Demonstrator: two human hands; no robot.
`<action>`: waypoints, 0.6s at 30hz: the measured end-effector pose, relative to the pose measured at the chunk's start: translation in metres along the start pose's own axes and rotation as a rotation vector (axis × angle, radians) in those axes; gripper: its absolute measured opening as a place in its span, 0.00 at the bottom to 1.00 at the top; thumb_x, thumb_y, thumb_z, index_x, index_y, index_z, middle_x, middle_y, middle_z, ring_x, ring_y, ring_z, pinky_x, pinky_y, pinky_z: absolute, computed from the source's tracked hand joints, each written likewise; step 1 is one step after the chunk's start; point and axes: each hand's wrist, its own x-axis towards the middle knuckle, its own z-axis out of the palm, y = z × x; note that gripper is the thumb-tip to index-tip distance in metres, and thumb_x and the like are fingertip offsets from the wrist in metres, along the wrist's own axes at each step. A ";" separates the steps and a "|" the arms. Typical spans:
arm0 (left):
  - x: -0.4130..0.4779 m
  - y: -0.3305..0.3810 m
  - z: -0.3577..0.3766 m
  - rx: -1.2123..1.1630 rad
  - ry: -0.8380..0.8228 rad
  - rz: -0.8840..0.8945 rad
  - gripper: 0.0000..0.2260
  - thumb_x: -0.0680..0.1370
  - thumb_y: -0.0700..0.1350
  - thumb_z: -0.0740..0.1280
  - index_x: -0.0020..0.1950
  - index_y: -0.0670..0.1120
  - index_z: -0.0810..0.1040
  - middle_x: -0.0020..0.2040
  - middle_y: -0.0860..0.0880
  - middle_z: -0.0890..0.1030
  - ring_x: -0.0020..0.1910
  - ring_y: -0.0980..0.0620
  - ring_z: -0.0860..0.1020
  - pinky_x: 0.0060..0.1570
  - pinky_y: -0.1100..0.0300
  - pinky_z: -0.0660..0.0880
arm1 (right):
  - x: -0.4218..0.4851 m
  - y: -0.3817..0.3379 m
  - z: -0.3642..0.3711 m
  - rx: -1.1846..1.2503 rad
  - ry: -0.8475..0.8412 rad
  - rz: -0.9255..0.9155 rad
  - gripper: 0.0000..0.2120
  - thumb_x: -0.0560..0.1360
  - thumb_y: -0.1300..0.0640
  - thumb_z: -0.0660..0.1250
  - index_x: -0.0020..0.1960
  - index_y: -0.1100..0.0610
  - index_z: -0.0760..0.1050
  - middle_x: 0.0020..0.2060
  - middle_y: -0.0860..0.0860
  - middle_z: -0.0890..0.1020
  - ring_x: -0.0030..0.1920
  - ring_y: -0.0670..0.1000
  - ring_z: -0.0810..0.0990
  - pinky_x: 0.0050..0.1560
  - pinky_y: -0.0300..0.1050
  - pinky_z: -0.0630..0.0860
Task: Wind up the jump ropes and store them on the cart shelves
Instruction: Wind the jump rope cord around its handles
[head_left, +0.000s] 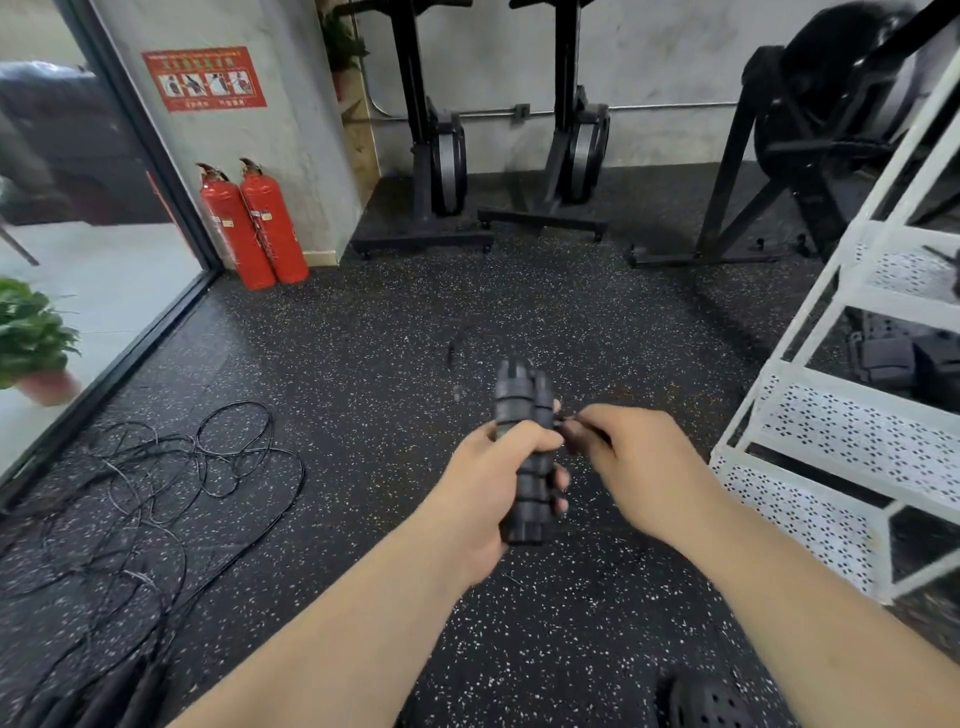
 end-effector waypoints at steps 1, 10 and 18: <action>-0.001 -0.003 0.003 -0.003 -0.020 -0.016 0.11 0.81 0.36 0.68 0.63 0.40 0.80 0.43 0.41 0.80 0.36 0.49 0.77 0.36 0.53 0.78 | 0.000 0.000 0.004 -0.010 -0.015 0.011 0.16 0.85 0.47 0.64 0.39 0.48 0.72 0.31 0.46 0.77 0.33 0.52 0.77 0.35 0.50 0.72; 0.013 0.034 -0.028 -0.107 0.112 0.112 0.16 0.82 0.37 0.66 0.69 0.44 0.79 0.66 0.45 0.85 0.38 0.51 0.76 0.38 0.55 0.77 | 0.007 0.024 -0.032 0.039 -0.137 0.028 0.14 0.85 0.40 0.61 0.45 0.39 0.81 0.28 0.46 0.78 0.26 0.44 0.72 0.33 0.48 0.70; 0.006 0.015 -0.013 -0.079 0.012 0.012 0.18 0.80 0.38 0.68 0.70 0.45 0.80 0.63 0.40 0.86 0.38 0.50 0.79 0.37 0.54 0.79 | 0.003 0.009 -0.021 0.098 0.012 0.038 0.13 0.85 0.44 0.63 0.45 0.43 0.81 0.26 0.42 0.77 0.26 0.43 0.72 0.28 0.39 0.64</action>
